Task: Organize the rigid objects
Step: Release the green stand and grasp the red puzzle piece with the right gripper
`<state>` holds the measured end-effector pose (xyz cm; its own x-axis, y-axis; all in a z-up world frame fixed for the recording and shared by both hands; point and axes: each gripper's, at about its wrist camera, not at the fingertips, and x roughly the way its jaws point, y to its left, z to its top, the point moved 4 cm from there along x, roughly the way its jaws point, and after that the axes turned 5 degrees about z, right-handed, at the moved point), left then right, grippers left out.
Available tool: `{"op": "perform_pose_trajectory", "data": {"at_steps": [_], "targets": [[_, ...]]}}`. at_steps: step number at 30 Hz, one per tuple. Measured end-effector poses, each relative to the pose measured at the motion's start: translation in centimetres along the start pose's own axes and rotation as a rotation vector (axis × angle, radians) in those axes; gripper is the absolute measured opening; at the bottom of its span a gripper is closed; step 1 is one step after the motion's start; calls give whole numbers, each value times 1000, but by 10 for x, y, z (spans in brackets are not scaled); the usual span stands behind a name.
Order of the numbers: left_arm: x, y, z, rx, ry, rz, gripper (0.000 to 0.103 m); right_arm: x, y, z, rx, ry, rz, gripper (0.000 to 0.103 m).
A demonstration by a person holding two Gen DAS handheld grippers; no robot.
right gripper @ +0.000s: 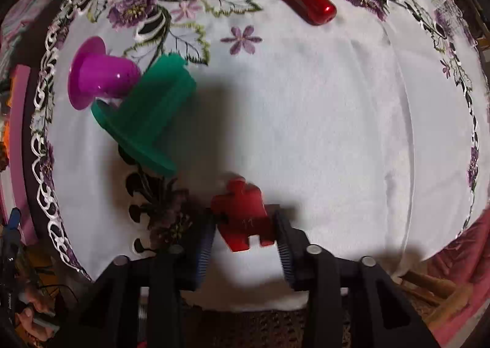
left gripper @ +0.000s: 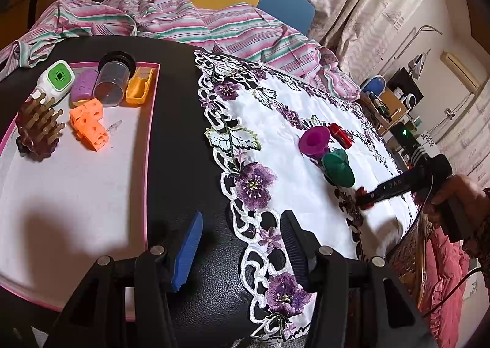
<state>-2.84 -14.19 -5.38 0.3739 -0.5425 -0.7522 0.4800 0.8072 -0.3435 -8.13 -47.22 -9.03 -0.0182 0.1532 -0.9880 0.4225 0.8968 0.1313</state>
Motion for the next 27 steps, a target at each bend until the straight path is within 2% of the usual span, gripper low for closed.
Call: {"op": "perform_pose_trajectory", "data": {"at_steps": [7, 9, 14, 17, 22, 23, 27], "targets": [[3, -7, -3, 20, 14, 4, 53, -11, -7, 25, 106, -125, 126, 35], [3, -7, -3, 22, 14, 10, 53, -15, 2, 32, 114, -164, 178, 34], [6, -7, -2, 26, 24, 25, 53, -15, 45, 41, 41, -229, 303, 32], [6, -8, 0, 34, 20, 36, 53, -18, 45, 49, 125, -295, 318, 32], [13, -19, 8, 64, 28, 40, 53, -13, 10, 61, 245, -362, 335, 32], [15, -23, 10, 76, 29, 39, 53, -14, 9, 63, 250, -384, 341, 32], [25, -48, 21, 148, 27, 37, 53, -17, 5, 65, 208, -469, 269, 32]]}}
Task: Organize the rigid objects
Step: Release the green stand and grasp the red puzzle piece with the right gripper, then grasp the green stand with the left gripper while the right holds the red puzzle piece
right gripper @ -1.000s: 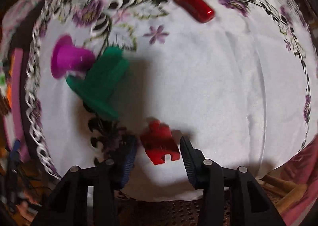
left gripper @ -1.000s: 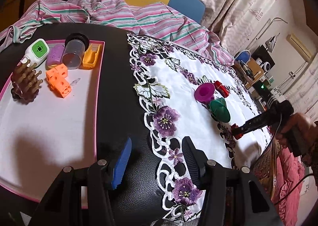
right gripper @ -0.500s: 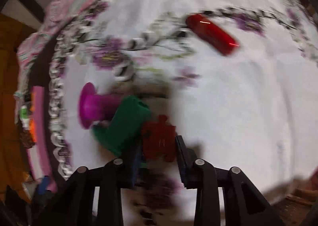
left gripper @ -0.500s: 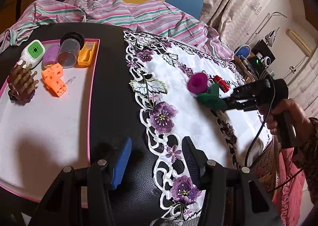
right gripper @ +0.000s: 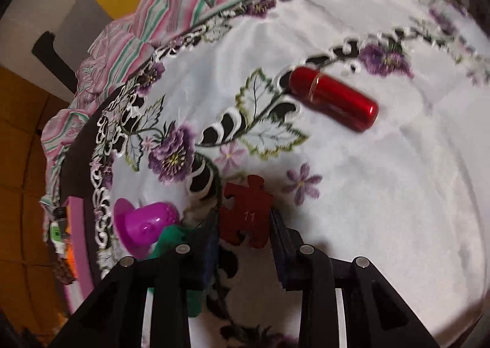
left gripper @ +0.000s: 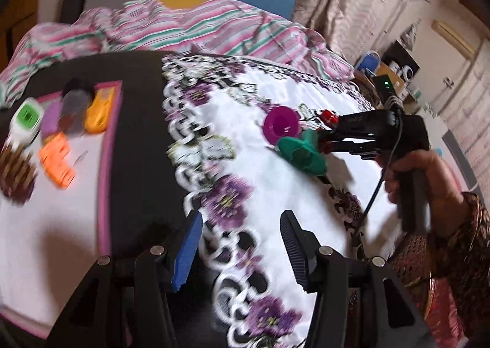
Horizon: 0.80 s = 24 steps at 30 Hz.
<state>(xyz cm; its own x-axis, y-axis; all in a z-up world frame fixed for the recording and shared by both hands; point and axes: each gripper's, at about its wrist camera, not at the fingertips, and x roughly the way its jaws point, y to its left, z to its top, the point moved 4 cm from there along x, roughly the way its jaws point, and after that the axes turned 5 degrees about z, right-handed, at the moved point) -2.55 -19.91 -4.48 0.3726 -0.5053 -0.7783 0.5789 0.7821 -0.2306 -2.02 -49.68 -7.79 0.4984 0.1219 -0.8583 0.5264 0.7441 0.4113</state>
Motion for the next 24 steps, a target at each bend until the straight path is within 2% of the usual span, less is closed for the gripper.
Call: {"op": "perform_pose_trajectory", "data": {"at_steps": [2, 4, 7, 9, 16, 21, 24], "targets": [[6, -15, 10, 43, -6, -16, 53, 2, 1, -2, -19, -22, -19, 32], [12, -31, 20, 87, -9, -28, 53, -2, 0, 0, 11, -53, 6, 32], [28, -51, 38, 131, -1, -60, 53, -5, -9, 0, 44, -57, -11, 32], [40, -66, 51, 170, 5, -87, 53, -5, -15, 1, 88, -64, 10, 32], [81, -92, 85, 164, 86, -167, 51, -13, -45, 6, 246, -113, 16, 32], [109, -113, 88, 269, 146, -145, 51, -17, -51, 6, 281, -120, 34, 32], [122, -115, 85, 298, 180, -131, 45, -17, -52, 6, 280, -119, 33, 32]]}}
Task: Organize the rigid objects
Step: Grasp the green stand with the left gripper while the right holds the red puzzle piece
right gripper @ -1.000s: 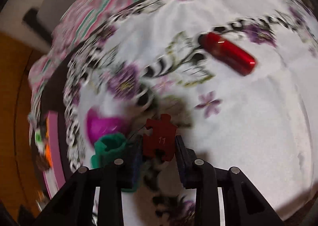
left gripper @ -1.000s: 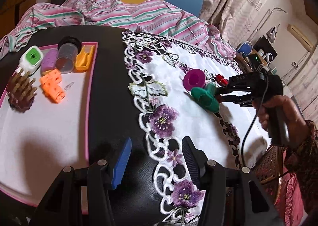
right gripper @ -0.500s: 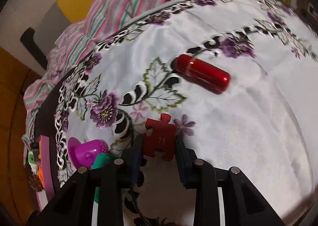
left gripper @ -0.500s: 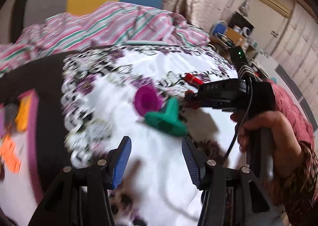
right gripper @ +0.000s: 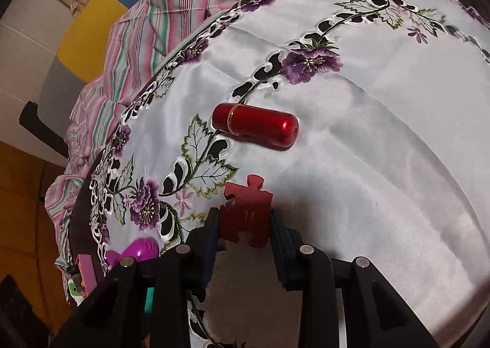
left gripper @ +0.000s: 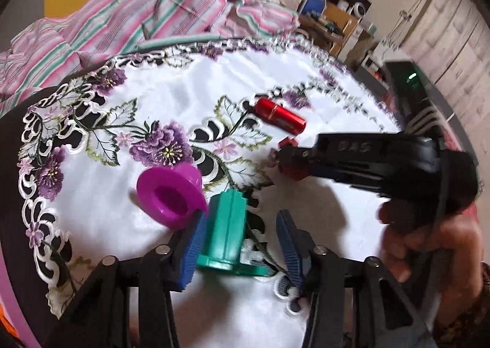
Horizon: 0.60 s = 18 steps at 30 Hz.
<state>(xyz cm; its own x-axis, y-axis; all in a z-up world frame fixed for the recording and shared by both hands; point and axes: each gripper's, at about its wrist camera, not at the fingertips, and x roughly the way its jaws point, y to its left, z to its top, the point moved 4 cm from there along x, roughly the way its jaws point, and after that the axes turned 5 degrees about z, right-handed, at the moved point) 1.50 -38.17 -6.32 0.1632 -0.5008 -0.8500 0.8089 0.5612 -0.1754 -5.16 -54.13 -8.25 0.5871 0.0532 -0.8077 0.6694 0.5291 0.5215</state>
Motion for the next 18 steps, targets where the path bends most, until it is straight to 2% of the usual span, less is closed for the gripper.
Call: {"op": "perform_pose_trajectory", "data": {"at_steps": [4, 5, 7, 8, 14, 18], "targets": [[13, -2, 0, 56, 32, 32, 42, 2, 2, 0, -5, 4, 3, 32], [16, -4, -1, 67, 43, 28, 40, 2, 2, -1, -8, 5, 3, 32], [20, -4, -3, 83, 71, 31, 30, 3, 4, -1, -13, 8, 14, 32], [21, -4, -4, 86, 79, 37, 30, 4, 6, -1, -17, 12, 21, 32], [11, 0, -13, 95, 48, 60, 30, 4, 15, -4, -54, 17, 33, 32], [-3, 10, -20, 24, -1, 50, 30, 5, 17, -5, -66, 18, 37, 32]]}}
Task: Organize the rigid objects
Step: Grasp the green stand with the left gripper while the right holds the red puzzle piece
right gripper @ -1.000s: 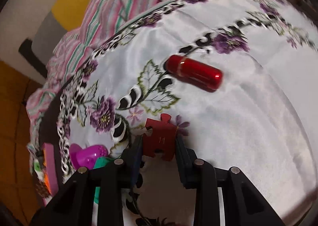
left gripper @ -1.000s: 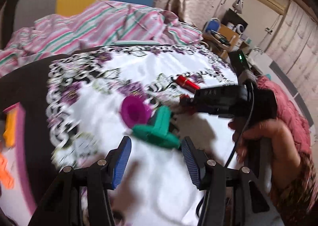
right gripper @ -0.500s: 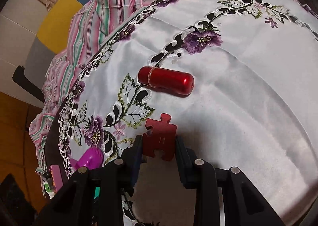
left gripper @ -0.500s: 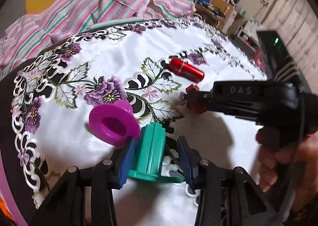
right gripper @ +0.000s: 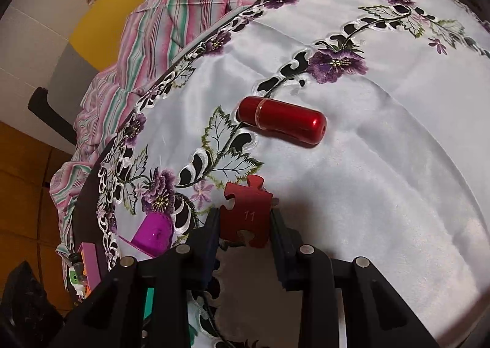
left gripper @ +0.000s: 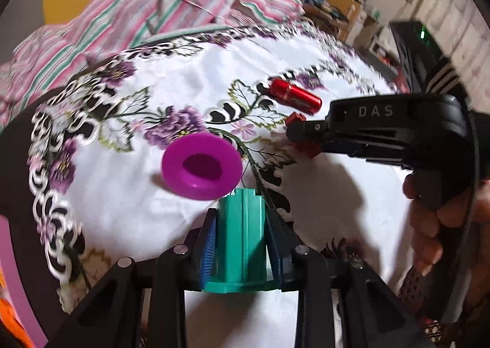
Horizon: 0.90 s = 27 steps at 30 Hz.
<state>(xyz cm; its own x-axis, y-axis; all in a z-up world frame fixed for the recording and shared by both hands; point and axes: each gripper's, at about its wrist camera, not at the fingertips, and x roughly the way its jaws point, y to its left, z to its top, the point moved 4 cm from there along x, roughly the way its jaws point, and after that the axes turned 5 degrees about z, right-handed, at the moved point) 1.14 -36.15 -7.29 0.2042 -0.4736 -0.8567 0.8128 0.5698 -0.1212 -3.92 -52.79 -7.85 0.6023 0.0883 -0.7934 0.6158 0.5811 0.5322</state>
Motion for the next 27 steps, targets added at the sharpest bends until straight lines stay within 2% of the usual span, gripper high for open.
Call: {"op": "perform_pose_trajectory", "data": {"at_steps": [16, 27], "targets": [[-37, 36, -37, -220, -116, -39, 30, 3, 15, -4, -82, 3, -1, 32], [-67, 51, -61, -287, -190, -39, 30, -1, 32, -7, -162, -15, 20, 32]]}}
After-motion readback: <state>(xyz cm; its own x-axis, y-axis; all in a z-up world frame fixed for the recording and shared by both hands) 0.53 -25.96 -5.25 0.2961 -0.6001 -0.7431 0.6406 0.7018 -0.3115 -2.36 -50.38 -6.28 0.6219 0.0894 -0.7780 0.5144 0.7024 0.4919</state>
